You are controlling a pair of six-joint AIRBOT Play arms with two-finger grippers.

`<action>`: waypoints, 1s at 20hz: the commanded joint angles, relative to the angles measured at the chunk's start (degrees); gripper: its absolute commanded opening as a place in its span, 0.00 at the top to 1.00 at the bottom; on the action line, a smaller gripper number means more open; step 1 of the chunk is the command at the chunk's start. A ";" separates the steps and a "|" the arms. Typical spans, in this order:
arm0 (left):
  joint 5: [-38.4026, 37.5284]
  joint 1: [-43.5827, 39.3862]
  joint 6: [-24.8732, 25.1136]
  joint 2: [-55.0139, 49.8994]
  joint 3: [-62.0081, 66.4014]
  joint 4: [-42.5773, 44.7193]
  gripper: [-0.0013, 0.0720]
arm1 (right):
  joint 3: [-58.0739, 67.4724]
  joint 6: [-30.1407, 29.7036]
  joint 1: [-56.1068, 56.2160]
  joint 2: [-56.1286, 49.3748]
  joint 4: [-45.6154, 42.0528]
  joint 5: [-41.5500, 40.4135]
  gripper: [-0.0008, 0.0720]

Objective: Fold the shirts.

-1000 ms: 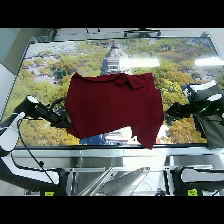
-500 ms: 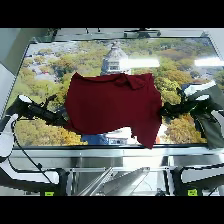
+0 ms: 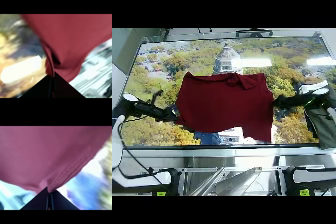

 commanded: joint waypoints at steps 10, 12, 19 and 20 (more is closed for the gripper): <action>3.87 35.21 1.20 39.41 27.87 -72.11 0.95 | 28.96 -8.76 -20.81 49.46 21.35 -15.87 0.96; 4.50 42.16 -3.23 40.17 30.08 -67.04 0.95 | 29.09 -8.74 -20.57 49.77 20.13 -17.64 0.96; 8.76 9.55 -3.67 27.39 30.32 -21.51 0.95 | 28.94 1.31 -6.32 30.27 4.57 -8.90 0.96; 10.34 3.28 -3.72 24.30 30.34 -14.10 0.95 | 28.72 3.43 -1.70 26.51 -2.95 -8.98 0.96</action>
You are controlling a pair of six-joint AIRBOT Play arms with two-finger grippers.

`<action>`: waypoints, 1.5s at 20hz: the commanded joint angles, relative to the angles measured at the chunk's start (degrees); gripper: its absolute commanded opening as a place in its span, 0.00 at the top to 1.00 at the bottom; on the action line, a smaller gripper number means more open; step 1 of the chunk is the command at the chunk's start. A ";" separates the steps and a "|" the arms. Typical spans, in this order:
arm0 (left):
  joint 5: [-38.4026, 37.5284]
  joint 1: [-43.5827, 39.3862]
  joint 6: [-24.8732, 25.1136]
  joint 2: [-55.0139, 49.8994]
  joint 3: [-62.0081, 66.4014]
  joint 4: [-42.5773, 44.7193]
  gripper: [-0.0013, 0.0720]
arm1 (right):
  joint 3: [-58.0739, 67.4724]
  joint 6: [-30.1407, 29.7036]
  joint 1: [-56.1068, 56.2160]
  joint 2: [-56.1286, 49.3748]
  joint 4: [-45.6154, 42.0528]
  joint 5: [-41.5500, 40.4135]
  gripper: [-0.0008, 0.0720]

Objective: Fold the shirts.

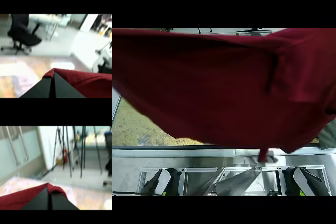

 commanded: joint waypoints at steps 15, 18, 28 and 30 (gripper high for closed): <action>27.19 -32.33 -8.46 -54.80 5.55 55.60 0.95 | -1.66 14.93 19.76 -47.98 -38.77 -26.05 0.96; 22.88 -32.63 -8.35 -59.63 12.20 55.78 0.96 | -1.66 13.27 19.87 -50.14 -38.93 -25.70 0.96; 20.85 -36.37 -10.95 -63.06 15.74 60.37 0.96 | -1.66 13.29 20.35 -53.55 -43.50 -23.28 0.96; 20.50 -36.39 -10.95 -63.58 15.72 60.37 0.96 | -1.66 13.31 20.35 -54.53 -45.40 -21.18 0.96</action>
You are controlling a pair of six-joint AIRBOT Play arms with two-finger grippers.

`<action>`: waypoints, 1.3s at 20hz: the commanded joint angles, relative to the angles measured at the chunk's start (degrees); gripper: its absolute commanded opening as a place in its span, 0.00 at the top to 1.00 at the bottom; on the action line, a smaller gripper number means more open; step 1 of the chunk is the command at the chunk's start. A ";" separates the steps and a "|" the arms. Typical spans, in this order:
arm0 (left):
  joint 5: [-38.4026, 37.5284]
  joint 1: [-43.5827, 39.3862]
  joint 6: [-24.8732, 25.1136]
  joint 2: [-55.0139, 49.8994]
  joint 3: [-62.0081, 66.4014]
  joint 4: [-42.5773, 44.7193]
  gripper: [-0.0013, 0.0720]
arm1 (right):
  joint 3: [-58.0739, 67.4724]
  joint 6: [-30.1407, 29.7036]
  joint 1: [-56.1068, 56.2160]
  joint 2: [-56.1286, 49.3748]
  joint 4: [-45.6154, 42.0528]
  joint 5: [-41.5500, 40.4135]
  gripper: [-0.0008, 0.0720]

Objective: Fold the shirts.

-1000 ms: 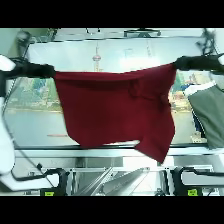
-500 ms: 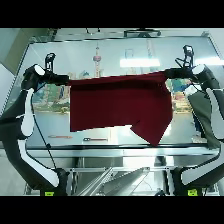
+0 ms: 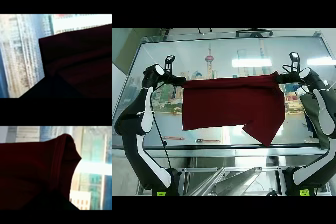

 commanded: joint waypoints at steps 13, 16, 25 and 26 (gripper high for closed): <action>-21.14 1.62 -2.21 -0.83 7.96 0.72 0.54 | 0.07 1.97 -0.81 4.74 -7.06 12.59 0.46; -31.21 4.92 -6.78 2.40 6.75 -0.04 0.65 | -0.57 8.74 -4.83 10.60 -9.66 24.20 0.53; -17.05 5.38 -6.95 27.69 -41.88 -0.07 0.65 | -30.93 12.46 -21.53 30.40 -0.31 31.87 0.55; -14.62 5.38 -6.93 28.74 -44.52 -1.46 0.65 | -33.59 12.35 -22.43 32.61 0.68 31.36 0.55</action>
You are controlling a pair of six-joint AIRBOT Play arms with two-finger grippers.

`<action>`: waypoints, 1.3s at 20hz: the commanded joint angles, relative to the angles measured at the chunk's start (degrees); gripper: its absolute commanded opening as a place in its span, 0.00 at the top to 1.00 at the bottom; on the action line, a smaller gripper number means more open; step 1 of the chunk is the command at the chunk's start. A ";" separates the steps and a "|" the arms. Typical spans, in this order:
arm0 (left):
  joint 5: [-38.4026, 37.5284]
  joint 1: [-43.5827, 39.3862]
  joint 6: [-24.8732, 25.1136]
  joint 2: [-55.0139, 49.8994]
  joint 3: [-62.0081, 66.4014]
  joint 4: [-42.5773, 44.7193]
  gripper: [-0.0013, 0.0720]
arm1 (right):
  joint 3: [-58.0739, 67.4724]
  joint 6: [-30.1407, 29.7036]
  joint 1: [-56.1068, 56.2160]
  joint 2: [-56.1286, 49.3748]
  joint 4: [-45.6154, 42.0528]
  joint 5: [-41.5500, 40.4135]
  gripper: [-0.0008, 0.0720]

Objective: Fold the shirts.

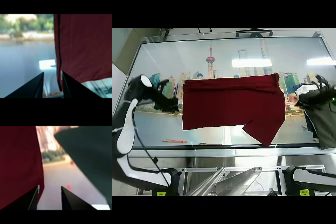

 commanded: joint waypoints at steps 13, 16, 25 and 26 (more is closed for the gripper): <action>12.37 1.70 1.70 5.79 -18.60 -13.35 0.25 | -15.37 -2.23 -4.33 13.22 5.81 2.01 0.55; 13.81 -1.36 4.48 5.79 -19.08 -16.55 0.25 | -15.41 -2.19 -4.33 12.87 5.90 2.08 0.55; 14.73 -5.27 8.11 5.70 -18.69 -18.71 0.96 | -19.28 -2.16 -4.33 8.72 6.03 2.40 0.55; 14.78 -5.27 8.11 5.70 -18.69 -18.73 0.96 | -20.37 -2.16 -4.33 8.41 6.08 1.73 0.55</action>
